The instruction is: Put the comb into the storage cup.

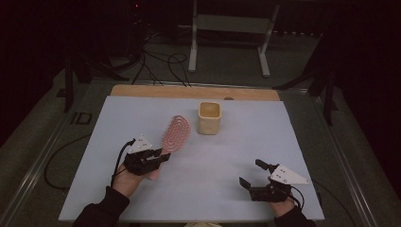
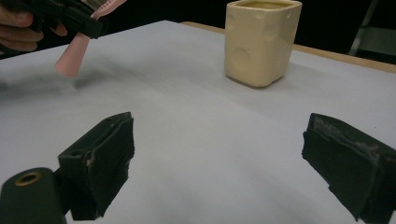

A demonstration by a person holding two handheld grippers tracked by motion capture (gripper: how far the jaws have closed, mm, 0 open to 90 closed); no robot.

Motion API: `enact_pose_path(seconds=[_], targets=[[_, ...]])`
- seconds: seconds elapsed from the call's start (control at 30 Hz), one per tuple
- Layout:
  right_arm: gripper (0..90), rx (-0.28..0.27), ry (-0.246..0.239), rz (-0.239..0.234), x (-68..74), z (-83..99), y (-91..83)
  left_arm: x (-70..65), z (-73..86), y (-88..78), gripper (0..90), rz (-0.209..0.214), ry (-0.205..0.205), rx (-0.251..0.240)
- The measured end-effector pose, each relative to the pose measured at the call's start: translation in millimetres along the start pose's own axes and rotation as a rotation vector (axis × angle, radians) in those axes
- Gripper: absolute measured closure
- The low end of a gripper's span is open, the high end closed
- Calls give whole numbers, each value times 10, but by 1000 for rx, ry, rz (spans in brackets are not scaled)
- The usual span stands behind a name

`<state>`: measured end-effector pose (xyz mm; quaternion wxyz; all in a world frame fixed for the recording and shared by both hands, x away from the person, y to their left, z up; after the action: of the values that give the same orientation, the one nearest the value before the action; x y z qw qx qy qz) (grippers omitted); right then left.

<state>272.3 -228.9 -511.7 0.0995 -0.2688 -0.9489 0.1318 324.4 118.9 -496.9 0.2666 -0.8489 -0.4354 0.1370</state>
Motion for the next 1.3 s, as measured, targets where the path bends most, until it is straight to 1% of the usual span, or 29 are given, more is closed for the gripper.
enact_pose_path(seconds=[0.07, 0.1, 0.13, 0.17, 0.27, 0.3, 0.37, 0.43, 0.47, 0.5, 0.53, 0.57, 0.7, 0.8, 0.83, 0.87, 0.93, 0.97, 1.03, 1.1, 1.13, 1.17, 1.3], targets=[[90, 2, 5, -1, -5, -3, 0, -8, 22, -2, 712, 1, 2, 1], [90, 3, 6, -1, -5, -3, 0, -3, 49, -7, 712, -13, 5, -1], [90, 5, 8, -3, -4, -6, 0, 1, 62, -10, 712, -17, 9, 0], [90, 6, 8, -3, -3, -8, -1, 6, 73, -13, 712, -35, 10, -4], [90, 9, 11, -6, 0, -12, -1, 18, 89, -26, 712, -41, 10, -6], [90, 12, 8, -7, 1, -16, 0, 31, 92, -44, 712, -51, 15, -10], [90, 33, -3, -3, 19, -40, 3, 46, 89, -69, 712, -54, 10, -19], [90, 40, -4, -9, 53, -76, 14, 50, 88, -79, 712, -73, 23, -27], [90, 40, -4, -9, 53, -76, 14, 50, 88, -79, 712, -73, 23, -27], [90, 51, -5, -6, 72, -95, 22, 47, 93, -79, 712, -77, 35, -24], [90, 59, -15, -6, 100, -130, 31, 42, 95, -78, 712, -87, 41, -27], [90, 66, -15, -11, 121, -146, 35, 36, 98, -78, 712, -83, 46, -27], [90, 79, -23, -30, 196, -238, 38, 2, 90, -90, 712, -69, 42, -39], [90, 70, -21, -44, 233, -330, 22, -13, 79, -100, 712, -57, 41, -47], [90, 66, -20, -41, 241, -365, 15, -15, 79, -104, 712, -58, 42, -50], [90, 64, -17, -41, 252, -409, 6, -19, 80, -104, 712, -50, 36, -49], [90, 56, -24, -43, 262, -490, -14, -26, 83, -102, 712, -55, 40, -52], [90, 50, -28, -44, 266, -534, -25, -31, 84, -101, 712, -48, 37, -50], [90, 44, -28, -43, 276, -620, -40, -41, 84, -100, 712, -50, 41, -52], [90, 41, -25, -50, 284, -696, -40, -50, 82, -98, 712, -43, 41, -47], [90, 41, -29, -51, 288, -732, -39, -53, 83, -97, 712, -49, 43, -48], [90, 40, -32, -50, 294, -764, -36, -58, 83, -96, 713, -41, 40, -46], [90, 36, -25, -61, 310, -844, -14, -64, 77, -100, 712, -41, 40, -49]])
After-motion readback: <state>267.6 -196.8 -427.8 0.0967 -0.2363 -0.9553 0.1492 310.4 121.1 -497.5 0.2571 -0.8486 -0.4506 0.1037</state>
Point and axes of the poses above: each handheld gripper's, and its own axes: y roughly forward along the jaws, z roughly out of its underside, x roughly to its left, the point moved 6 cm from there along y, roughly forward along the jaws, and after that the axes turned 13 degrees about -z, right-handed, at the moved point
